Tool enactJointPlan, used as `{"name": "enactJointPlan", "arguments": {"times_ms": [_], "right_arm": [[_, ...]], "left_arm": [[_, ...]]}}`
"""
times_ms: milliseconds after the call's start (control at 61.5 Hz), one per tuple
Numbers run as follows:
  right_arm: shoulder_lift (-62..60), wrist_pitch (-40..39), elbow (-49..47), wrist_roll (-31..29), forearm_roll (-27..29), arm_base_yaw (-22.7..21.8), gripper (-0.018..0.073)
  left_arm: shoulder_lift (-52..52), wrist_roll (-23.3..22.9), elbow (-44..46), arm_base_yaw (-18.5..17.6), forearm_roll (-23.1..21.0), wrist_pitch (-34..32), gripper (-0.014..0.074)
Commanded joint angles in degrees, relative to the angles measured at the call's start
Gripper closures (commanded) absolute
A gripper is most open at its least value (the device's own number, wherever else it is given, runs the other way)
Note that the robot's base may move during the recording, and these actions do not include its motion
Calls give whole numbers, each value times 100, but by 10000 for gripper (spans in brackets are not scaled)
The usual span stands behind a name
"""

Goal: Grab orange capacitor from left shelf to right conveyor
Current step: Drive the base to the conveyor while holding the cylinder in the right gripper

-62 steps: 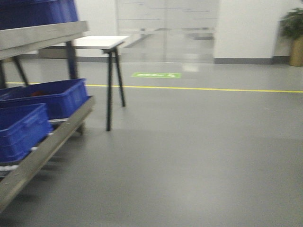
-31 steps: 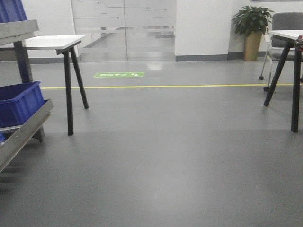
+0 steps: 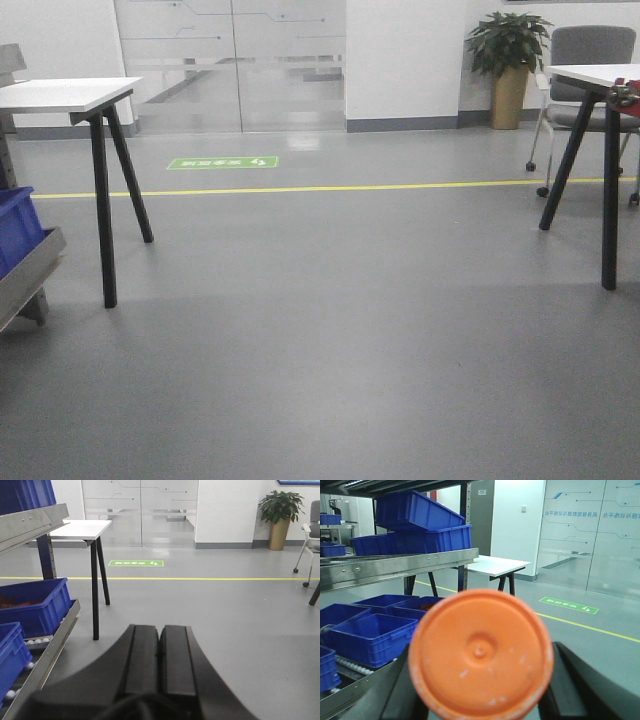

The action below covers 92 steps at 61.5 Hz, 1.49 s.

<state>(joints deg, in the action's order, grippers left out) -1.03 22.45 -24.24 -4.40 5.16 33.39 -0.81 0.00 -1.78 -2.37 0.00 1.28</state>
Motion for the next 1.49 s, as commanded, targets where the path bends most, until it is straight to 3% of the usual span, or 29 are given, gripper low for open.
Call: {"name": "enactJointPlan", "arguments": {"times_ms": [0, 1478], "right_arm": [[-52, -512, -150, -56, -33, -21, 503], [-52, -512, -150, -56, -33, -4, 503]], "left_arm": [[-68, 0, 33, -23, -34, -450, 701], [-68, 0, 33, -23, -34, -450, 701]]}}
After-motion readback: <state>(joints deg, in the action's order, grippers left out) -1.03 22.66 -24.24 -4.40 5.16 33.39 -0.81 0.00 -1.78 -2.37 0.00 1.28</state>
